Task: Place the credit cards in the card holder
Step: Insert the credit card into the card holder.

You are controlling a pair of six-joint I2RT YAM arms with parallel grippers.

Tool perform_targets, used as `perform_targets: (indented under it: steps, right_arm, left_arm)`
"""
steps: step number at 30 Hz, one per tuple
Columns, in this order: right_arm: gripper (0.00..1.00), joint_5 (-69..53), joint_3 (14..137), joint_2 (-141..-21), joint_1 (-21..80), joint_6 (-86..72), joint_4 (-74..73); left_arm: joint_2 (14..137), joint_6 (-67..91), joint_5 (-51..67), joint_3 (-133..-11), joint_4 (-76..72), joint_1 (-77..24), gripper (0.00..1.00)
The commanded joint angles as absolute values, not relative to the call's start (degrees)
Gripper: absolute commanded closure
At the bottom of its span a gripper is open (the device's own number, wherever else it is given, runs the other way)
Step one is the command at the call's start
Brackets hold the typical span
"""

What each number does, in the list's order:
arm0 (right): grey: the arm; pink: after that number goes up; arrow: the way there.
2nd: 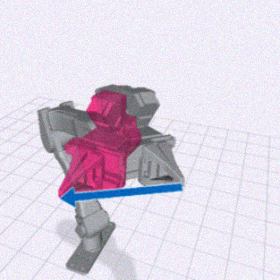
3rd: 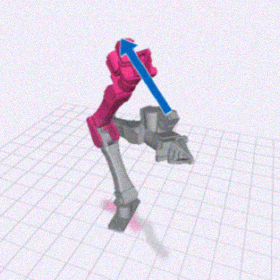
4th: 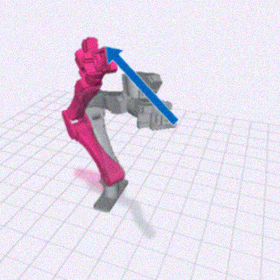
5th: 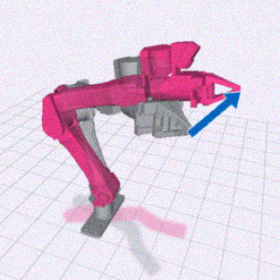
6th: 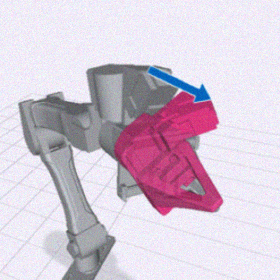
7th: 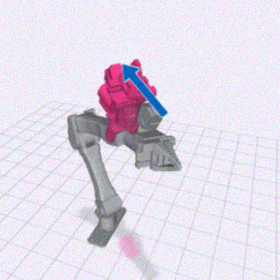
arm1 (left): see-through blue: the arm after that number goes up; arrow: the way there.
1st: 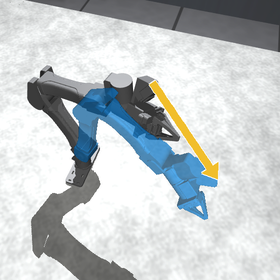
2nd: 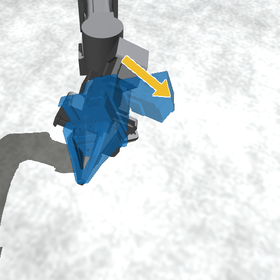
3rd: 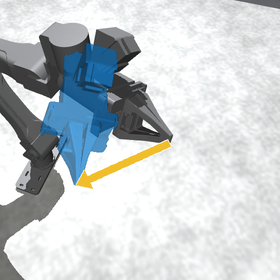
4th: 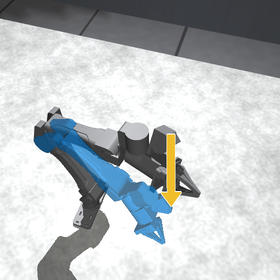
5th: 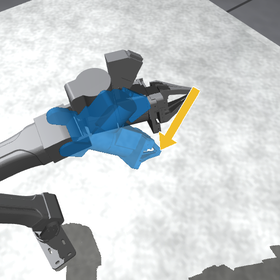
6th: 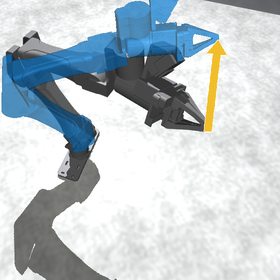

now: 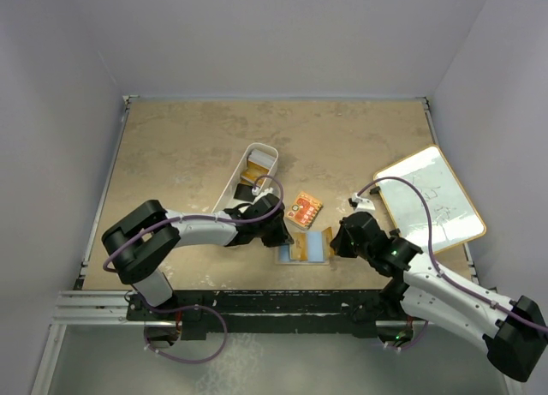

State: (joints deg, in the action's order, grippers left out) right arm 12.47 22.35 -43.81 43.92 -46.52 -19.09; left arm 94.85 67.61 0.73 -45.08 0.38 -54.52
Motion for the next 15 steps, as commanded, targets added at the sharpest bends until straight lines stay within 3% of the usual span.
perform_targets:
  steps: [1,15]
  right_arm:
    - [1.0,11.54,21.36,-44.24,43.86,-47.28,-19.07]
    - [1.0,11.62,21.26,-44.05,43.86,-47.64,-19.15]
  left_arm:
    - [95.68,69.69,-1.83,-45.35,-2.69,-54.84,1.0]
    - [96.29,65.49,-1.19,-47.33,1.07,-56.07,1.0]
